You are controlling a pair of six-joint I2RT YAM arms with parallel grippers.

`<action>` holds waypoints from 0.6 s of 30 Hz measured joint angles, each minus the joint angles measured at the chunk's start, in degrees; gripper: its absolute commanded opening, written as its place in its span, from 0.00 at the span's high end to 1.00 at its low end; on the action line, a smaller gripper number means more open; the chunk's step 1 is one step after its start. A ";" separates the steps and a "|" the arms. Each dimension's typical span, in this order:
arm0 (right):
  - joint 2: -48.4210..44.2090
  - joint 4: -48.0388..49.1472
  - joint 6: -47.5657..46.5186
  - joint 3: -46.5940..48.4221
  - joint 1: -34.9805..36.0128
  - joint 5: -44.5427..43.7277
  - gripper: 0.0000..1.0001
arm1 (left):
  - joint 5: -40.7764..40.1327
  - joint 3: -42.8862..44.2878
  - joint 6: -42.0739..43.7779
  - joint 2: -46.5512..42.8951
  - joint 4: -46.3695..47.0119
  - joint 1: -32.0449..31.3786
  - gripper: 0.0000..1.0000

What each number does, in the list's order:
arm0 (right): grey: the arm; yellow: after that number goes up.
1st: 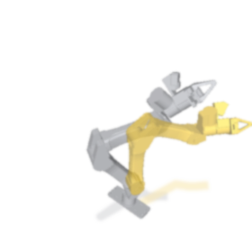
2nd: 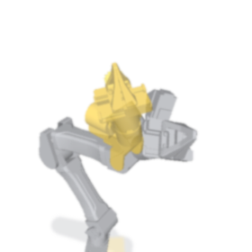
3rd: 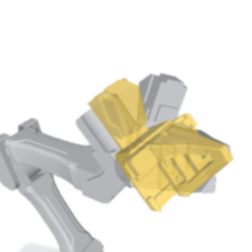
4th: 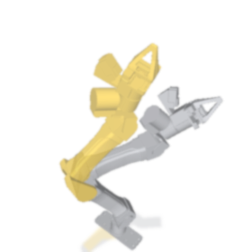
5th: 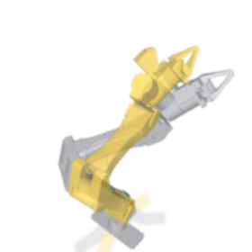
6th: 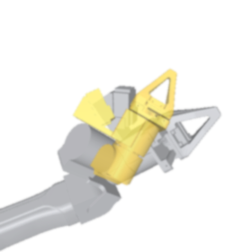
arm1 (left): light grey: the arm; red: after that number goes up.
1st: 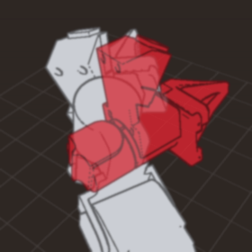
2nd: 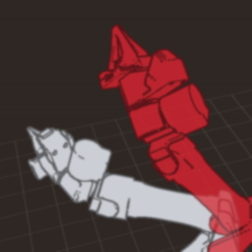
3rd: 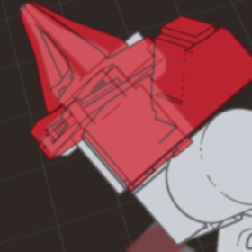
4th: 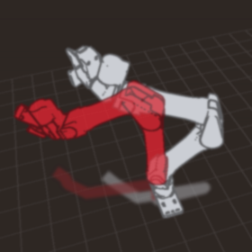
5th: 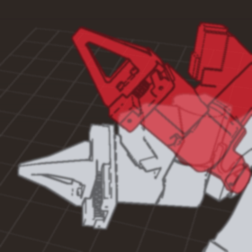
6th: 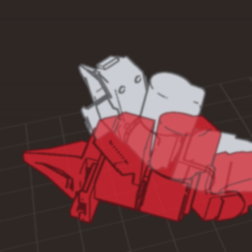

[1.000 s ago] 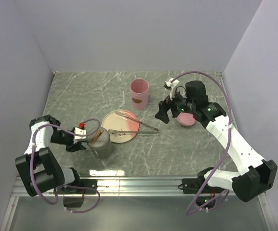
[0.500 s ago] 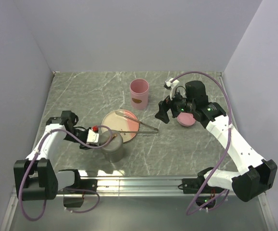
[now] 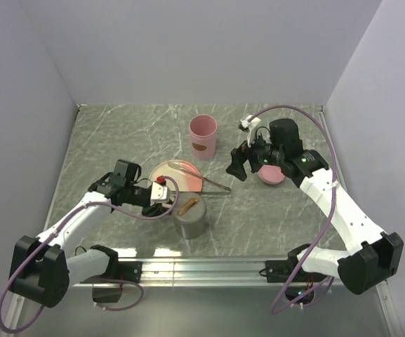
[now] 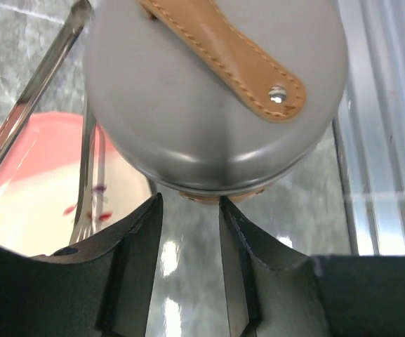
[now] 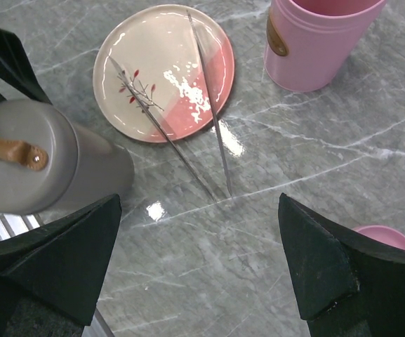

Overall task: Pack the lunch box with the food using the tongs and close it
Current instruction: Move the packing box to the center of the board.

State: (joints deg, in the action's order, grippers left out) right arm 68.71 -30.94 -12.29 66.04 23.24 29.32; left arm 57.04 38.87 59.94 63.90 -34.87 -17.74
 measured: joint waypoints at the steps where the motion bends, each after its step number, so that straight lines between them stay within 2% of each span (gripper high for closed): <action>1: -0.02 0.00 -0.13 -0.02 0.00 -0.09 0.00 | -0.24 -0.55 -3.10 -0.11 2.45 -1.16 0.56; 6: -0.24 0.00 -0.24 -0.26 -0.04 -0.39 0.00 | -2.32 -2.25 -18.10 -0.11 13.86 -4.24 0.57; 9: -0.59 -0.15 -0.26 -0.48 -0.37 -0.33 0.00 | -3.17 -1.60 -21.94 -0.13 15.69 -4.63 0.57; 13: -1.29 -0.87 -0.74 -0.48 -1.44 -0.22 0.00 | -3.65 2.19 -20.37 -1.22 9.22 -4.28 0.54; 18: -3.23 -2.45 -1.73 -0.48 -2.27 -0.09 0.00 | -3.91 7.72 -19.43 -6.91 -0.26 -2.43 0.52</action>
State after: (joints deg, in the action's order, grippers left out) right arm 65.47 -33.39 -14.02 65.56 20.97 29.23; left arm 53.12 46.59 40.51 56.99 -35.14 -20.16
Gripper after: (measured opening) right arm 0.994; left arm 0.467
